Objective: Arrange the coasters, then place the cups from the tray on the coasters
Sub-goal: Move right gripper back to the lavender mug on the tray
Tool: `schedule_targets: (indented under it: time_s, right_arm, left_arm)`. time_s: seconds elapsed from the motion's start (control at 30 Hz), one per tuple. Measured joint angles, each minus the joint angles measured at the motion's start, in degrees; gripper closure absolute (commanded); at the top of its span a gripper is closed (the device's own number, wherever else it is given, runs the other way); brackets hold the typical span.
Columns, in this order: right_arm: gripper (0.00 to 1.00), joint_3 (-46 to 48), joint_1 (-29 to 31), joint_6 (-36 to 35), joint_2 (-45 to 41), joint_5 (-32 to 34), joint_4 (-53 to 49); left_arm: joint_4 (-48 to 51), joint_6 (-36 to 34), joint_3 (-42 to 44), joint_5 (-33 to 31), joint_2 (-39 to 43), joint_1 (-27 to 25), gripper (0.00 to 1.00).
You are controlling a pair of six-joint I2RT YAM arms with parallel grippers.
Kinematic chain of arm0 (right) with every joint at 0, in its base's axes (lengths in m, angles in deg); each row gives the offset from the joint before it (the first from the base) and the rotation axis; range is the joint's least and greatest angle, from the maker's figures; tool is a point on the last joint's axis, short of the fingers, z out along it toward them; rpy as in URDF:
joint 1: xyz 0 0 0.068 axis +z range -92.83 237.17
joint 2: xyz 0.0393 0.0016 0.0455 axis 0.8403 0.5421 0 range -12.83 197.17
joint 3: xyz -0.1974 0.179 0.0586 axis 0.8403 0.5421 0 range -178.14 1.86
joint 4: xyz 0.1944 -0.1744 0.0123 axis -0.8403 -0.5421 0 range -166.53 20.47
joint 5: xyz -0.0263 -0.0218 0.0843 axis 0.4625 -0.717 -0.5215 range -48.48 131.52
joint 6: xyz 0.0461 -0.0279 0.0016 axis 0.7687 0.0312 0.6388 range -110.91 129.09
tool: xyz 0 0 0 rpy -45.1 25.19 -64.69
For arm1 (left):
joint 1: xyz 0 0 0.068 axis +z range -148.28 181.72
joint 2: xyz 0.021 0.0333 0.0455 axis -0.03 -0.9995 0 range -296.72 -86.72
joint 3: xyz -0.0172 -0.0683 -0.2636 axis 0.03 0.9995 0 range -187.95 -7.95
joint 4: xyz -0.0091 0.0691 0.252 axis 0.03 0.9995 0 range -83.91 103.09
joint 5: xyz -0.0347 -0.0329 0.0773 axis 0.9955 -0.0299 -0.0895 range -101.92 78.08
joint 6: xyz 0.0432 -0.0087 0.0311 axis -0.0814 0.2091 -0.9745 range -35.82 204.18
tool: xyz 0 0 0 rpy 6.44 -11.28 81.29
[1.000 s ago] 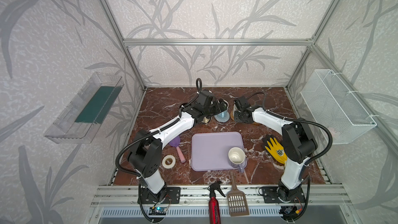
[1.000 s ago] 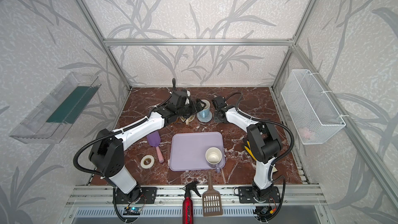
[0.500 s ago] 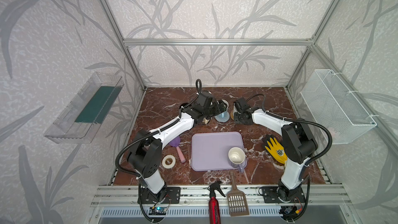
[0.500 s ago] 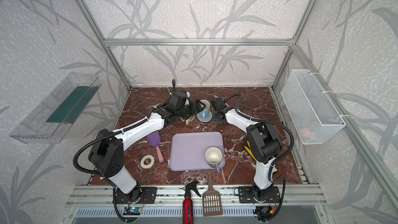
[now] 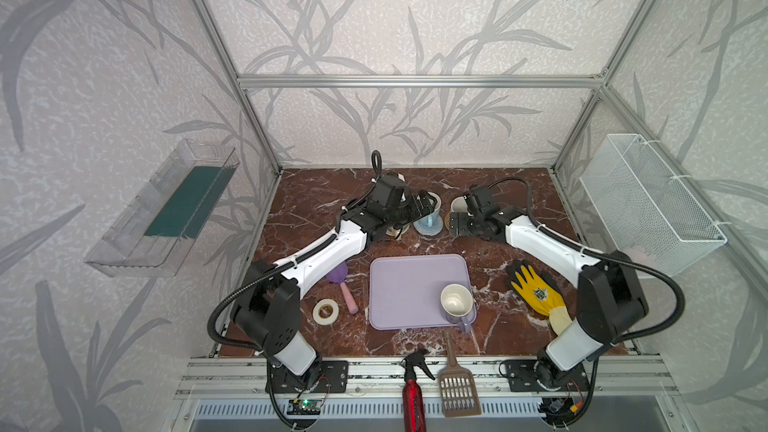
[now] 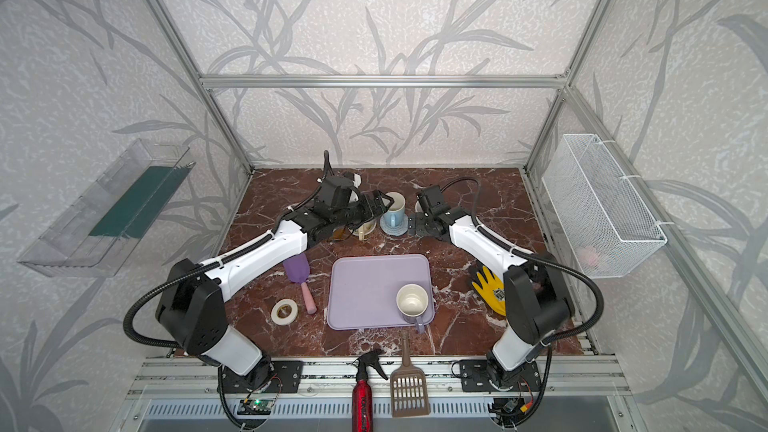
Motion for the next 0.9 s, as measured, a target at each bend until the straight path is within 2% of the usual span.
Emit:
schedule_targets:
  time_s: [0.27, 0.53, 0.7, 0.9]
  right_arm:
    - [0.01, 7.6, 0.1, -7.5, -17.8, -5.1, -0.3]
    - [0.01, 10.8, 1.4, -12.1, -29.8, -13.2, -9.1]
    - [0.01, 12.7, 6.0, -12.5, -35.0, -13.7, -16.0]
    - [0.01, 17.2, 16.2, -9.6, -36.7, -11.7, -20.3]
  left_arm:
    - [3.5, -3.0, 0.0, 6.2, 6.4, 0.0, 0.01]
    - [5.6, -3.9, 2.8, 14.8, 11.7, -0.2, 0.01]
    - [9.4, -5.4, 6.7, 17.4, 13.9, -0.3, 0.01]
    - [14.3, -7.2, 10.6, 18.6, 15.9, -0.6, 0.01]
